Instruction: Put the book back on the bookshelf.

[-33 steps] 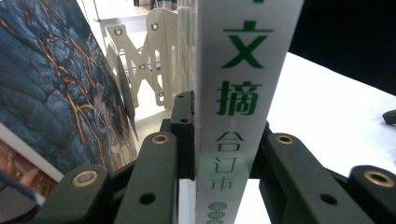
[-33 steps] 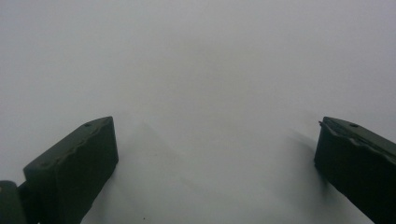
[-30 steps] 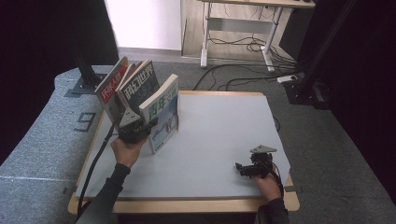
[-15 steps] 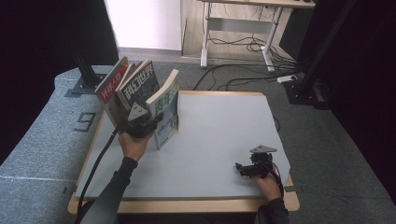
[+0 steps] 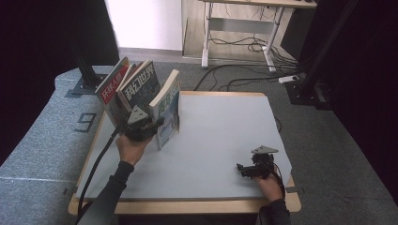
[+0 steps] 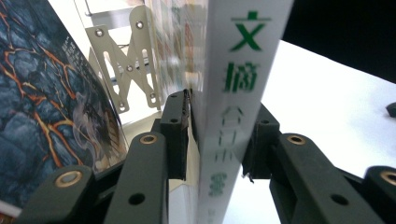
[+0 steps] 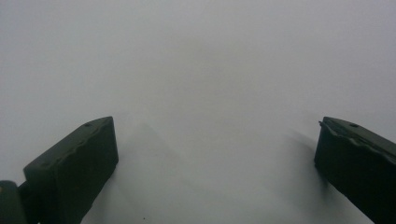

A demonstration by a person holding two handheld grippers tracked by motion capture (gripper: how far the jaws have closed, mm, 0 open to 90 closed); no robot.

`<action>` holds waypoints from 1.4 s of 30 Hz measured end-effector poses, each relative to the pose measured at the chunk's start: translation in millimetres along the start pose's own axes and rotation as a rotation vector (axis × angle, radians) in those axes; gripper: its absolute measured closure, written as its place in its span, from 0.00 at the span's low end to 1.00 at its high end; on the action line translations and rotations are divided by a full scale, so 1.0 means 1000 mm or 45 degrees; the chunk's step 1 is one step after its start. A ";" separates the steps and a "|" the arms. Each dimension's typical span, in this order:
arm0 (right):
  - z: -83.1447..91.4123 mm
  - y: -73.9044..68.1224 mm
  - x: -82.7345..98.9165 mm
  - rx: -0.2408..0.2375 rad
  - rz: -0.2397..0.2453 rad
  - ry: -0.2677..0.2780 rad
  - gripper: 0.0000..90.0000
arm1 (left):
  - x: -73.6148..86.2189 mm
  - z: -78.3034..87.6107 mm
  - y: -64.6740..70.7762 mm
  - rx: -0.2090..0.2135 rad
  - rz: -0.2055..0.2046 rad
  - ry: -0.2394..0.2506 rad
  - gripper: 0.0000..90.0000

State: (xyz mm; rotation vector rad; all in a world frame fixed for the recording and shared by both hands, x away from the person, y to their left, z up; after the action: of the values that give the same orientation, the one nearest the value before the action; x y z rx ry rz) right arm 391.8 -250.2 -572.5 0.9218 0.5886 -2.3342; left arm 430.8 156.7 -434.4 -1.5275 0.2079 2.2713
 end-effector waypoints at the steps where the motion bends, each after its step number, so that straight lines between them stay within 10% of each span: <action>1: 0.000 0.000 0.000 0.000 0.000 0.000 0.00 | 0.002 0.002 -0.001 0.004 0.003 -0.001 0.73; 21: 0.000 0.000 0.000 0.000 0.002 -0.001 0.00 | 0.027 0.017 -0.007 0.060 -0.004 -0.049 0.81; 42: 0.000 0.000 0.000 0.000 -0.001 0.001 0.00 | 0.016 -0.004 0.015 0.058 -0.077 -0.037 0.81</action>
State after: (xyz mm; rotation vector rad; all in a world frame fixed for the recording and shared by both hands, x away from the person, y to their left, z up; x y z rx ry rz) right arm 391.8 -250.2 -572.5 0.9221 0.5894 -2.3343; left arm 423.0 145.8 -452.1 -1.4575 0.2019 2.2250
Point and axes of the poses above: each handheld gripper's, and its own axes: z roughly backward along the jaws, x roughly out of its underside, y roughly to its right, the point moved 5 cm from there along -z, roughly forward along the jaws, and after that the axes turned 15 degrees about -x, right-handed, at the moved point
